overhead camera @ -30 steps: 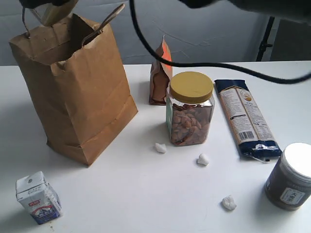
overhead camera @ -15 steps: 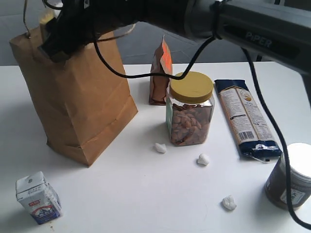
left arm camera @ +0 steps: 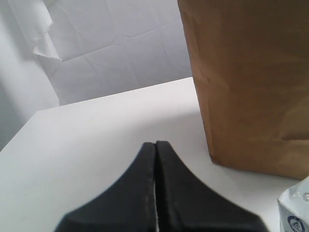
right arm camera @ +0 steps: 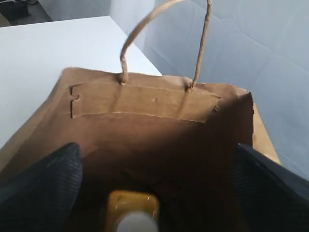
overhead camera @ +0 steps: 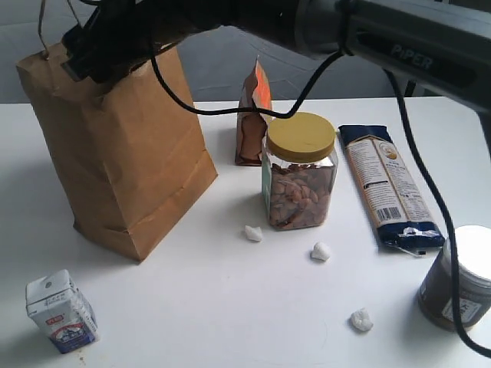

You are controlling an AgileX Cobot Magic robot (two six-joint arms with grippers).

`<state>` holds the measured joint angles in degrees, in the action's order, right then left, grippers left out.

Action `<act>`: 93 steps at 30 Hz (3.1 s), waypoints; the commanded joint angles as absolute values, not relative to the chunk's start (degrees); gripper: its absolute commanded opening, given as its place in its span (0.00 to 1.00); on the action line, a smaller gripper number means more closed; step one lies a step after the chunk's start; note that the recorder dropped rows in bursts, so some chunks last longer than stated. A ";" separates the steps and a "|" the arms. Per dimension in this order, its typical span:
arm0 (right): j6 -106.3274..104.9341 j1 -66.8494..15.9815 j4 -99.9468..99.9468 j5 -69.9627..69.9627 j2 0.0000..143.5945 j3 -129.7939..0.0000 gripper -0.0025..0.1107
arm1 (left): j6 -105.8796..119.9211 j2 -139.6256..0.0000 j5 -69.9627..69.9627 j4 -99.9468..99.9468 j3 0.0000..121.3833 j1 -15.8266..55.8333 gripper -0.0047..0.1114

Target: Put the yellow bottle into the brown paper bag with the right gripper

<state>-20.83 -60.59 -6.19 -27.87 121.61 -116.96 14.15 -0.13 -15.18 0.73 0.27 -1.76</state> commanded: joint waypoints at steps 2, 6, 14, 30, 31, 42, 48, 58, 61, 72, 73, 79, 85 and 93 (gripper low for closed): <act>-19.10 -60.55 -5.59 -28.01 119.04 -117.43 0.61 | 13.74 0.00 -14.86 0.73 0.00 -1.77 0.04; -15.82 -60.55 -7.38 -30.33 115.65 -117.43 0.35 | 13.74 0.00 -14.86 0.73 0.00 -1.77 0.04; -16.43 -63.21 -8.70 -42.43 105.86 -111.13 0.02 | 13.74 0.00 -14.86 0.73 0.00 -1.77 0.04; -9.33 -63.03 -8.69 -20.58 71.90 -57.17 0.02 | 13.74 0.00 -14.86 0.73 0.00 -1.77 0.04; -8.73 -61.71 -8.81 -18.89 69.97 -55.00 0.02 | 13.74 0.00 -14.86 0.73 0.00 -1.77 0.04; -4.21 -39.02 -5.17 -2.15 43.81 -22.57 0.02 | 13.74 0.00 -14.86 0.73 0.00 -1.77 0.04; -1.47 -29.12 -4.01 0.00 30.66 -11.52 0.02 | 13.74 0.00 -14.86 0.73 0.00 -1.77 0.04; -0.80 -21.83 -5.38 -2.72 7.43 -0.89 0.02 | 13.74 0.00 -14.86 0.73 0.00 -1.77 0.04; -1.17 -21.21 -5.11 -5.77 2.12 -0.23 0.02 | 13.74 0.00 -14.86 0.73 0.00 -1.77 0.04; -0.82 -21.17 -4.46 -8.27 0.00 0.00 0.02 | 13.74 0.00 -14.86 0.73 0.00 -1.77 0.04; -0.68 -21.17 -5.53 -8.27 0.00 0.00 0.02 | 13.74 0.00 -14.86 0.73 0.00 -1.77 0.04; -0.68 -21.17 -5.53 -8.27 0.00 0.00 0.02 | 13.74 0.00 -14.86 0.73 0.00 -1.77 0.04; -0.85 -21.17 -5.54 -8.27 0.00 0.00 0.02 | 13.74 0.00 -14.86 0.73 0.00 -1.77 0.04; -0.85 -21.17 -5.54 -8.15 0.00 0.00 0.02 | 13.74 0.00 -14.86 0.73 0.00 -1.77 0.04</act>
